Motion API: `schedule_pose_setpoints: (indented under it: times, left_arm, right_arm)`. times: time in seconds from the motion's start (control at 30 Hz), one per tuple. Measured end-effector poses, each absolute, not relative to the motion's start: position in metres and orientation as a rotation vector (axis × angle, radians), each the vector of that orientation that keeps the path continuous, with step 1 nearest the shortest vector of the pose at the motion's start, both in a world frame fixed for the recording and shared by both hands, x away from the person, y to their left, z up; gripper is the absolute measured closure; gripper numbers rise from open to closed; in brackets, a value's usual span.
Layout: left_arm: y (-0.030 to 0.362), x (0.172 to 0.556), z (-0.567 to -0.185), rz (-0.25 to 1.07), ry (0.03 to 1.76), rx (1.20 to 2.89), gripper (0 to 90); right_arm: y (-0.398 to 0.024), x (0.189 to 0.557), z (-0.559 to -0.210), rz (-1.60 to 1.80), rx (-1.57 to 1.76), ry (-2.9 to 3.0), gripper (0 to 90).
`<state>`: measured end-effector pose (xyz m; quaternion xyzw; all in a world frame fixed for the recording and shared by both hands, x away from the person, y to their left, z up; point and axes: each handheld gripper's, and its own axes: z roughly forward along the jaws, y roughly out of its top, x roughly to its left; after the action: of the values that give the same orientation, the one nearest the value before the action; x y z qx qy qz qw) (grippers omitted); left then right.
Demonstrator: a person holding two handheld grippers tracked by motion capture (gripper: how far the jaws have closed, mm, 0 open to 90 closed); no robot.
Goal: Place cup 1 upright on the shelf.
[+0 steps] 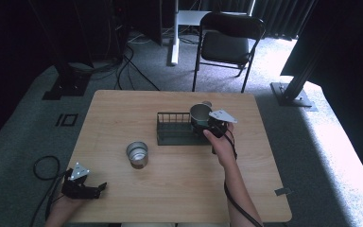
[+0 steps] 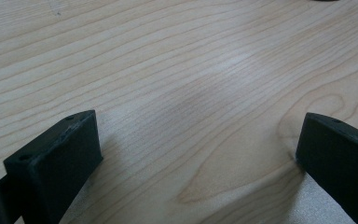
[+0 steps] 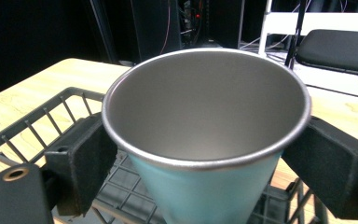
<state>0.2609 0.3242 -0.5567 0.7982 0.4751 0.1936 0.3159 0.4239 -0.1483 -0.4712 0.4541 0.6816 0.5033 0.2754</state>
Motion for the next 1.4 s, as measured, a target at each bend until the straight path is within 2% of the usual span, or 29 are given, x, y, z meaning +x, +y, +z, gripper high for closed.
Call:
schedule_pose_setpoints:
  times: [0.77, 1.4]
  left_arm:
    - [0.324, 0.261, -0.557, 0.51, 1.251, 2.102, 0.4]
    - [0.324, 0.261, -0.557, 0.51, 1.251, 2.102, 0.4]
  right_arm:
    - [-0.165, 0.397, -0.475, 1.311, 1.165, 1.876, 10.8]
    - [-0.198, 0.375, -0.491, 1.282, 1.162, 1.912, 10.8]
